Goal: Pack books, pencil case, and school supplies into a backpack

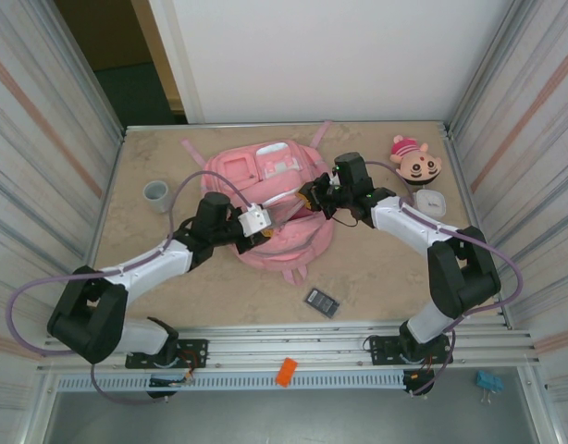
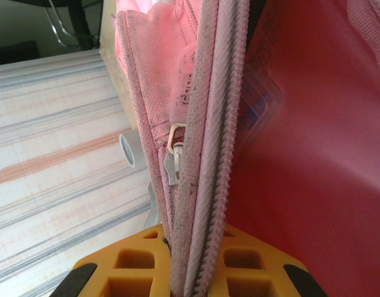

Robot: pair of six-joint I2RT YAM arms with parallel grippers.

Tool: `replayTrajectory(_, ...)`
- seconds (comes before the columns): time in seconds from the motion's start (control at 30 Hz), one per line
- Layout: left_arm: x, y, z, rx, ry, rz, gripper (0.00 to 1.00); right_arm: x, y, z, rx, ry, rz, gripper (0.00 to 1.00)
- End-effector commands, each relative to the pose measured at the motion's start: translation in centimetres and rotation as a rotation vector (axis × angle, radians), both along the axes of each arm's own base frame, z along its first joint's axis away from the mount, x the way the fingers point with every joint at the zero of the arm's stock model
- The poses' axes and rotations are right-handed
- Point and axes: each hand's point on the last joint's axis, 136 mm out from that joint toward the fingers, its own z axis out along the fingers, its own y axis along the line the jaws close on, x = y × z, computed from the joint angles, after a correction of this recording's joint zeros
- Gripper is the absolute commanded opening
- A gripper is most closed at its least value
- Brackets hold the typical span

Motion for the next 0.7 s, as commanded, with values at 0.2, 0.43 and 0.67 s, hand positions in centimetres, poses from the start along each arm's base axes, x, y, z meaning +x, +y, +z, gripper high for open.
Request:
replayTrajectory(0.2, -2.1, -0.2, 2.2, -0.072, 0.234, 0.034, 0.0, 0.2, -1.0, 2.9, -0.053, -0.09, 0.057, 0.18)
replayTrajectory(0.43, -2.5, -0.5, 2.4, -0.182, 0.464, 0.159, 0.0, -0.6, -3.9, 4.0, -0.176, -0.134, 0.075, 0.46)
replayTrajectory(0.67, -2.6, -0.3, 2.4, -0.193, 0.534, 0.183, 0.0, -5.4, -4.3, 4.0, -0.45, -0.143, 0.226, 0.46)
